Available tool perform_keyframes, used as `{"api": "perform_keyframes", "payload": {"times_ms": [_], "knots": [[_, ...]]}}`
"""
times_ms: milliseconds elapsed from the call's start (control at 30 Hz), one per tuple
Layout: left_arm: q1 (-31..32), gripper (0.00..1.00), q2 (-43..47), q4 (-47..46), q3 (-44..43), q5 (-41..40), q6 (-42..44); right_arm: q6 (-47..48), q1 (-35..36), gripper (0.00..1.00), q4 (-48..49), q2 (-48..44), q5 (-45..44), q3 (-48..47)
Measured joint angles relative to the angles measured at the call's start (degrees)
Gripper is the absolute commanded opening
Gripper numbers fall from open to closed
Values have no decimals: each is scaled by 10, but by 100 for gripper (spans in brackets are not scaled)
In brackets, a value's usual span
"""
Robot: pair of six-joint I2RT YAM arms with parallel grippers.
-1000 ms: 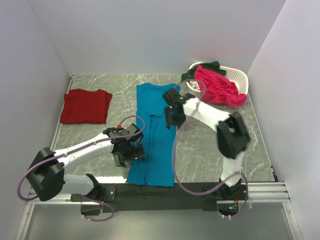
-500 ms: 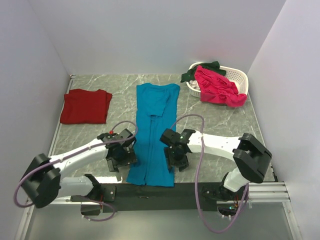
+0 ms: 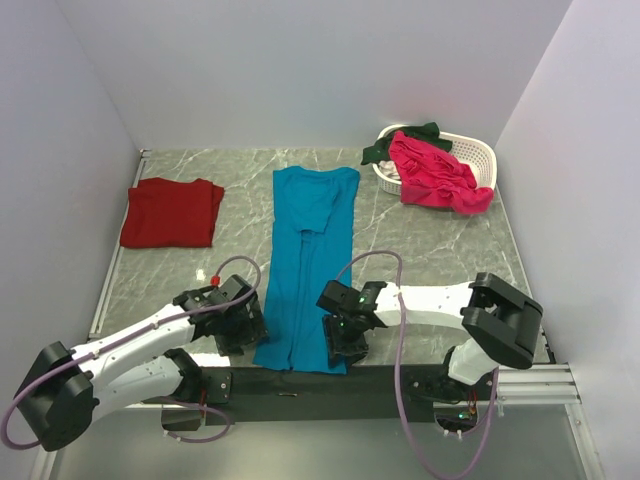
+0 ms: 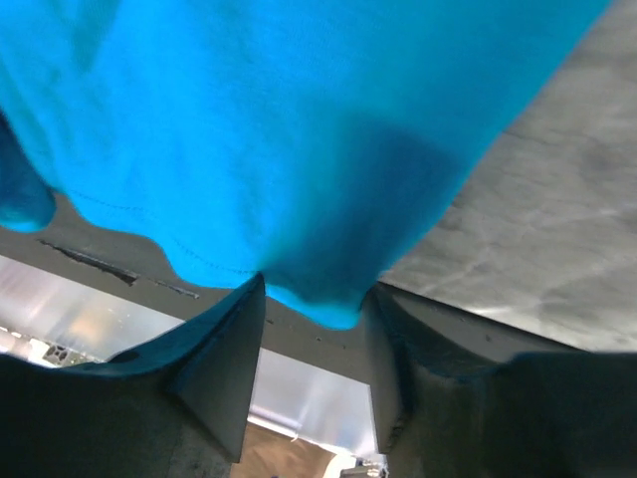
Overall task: Fold and stack the t-shirts
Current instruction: Fold the tshirt
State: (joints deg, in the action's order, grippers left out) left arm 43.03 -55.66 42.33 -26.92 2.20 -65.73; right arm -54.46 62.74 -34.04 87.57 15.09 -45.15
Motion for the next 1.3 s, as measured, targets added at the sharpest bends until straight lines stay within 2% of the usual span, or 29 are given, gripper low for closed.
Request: {"api": "perform_keyframes", "payload": {"times_ms": [200,667,767,933,967,1067,1100,1167,1300], "knots": [[3,69,3,-4,10,6,-13,-15,5,44,26,9,10,7],[29,52,0,19,10,5,-26,-25,4,44,35,4,10,15],[31,46,3,29,10,6,-27,-25,4,44,35,5,10,15],[32,43,-4,31,10,6,-27,-25,4,44,34,8,11,13],[33,36,-8,30,10,7,-27,-25,4,42,34,8,11,13],[36,26,-12,28,12,11,-26,-24,4,36,33,9,11,13],[36,22,-12,27,14,13,-27,-23,4,31,33,9,11,13],[37,20,-12,25,16,16,-26,-21,4,26,32,11,10,13],[38,9,-19,12,19,29,-24,-18,4,19,28,13,14,13]]}}
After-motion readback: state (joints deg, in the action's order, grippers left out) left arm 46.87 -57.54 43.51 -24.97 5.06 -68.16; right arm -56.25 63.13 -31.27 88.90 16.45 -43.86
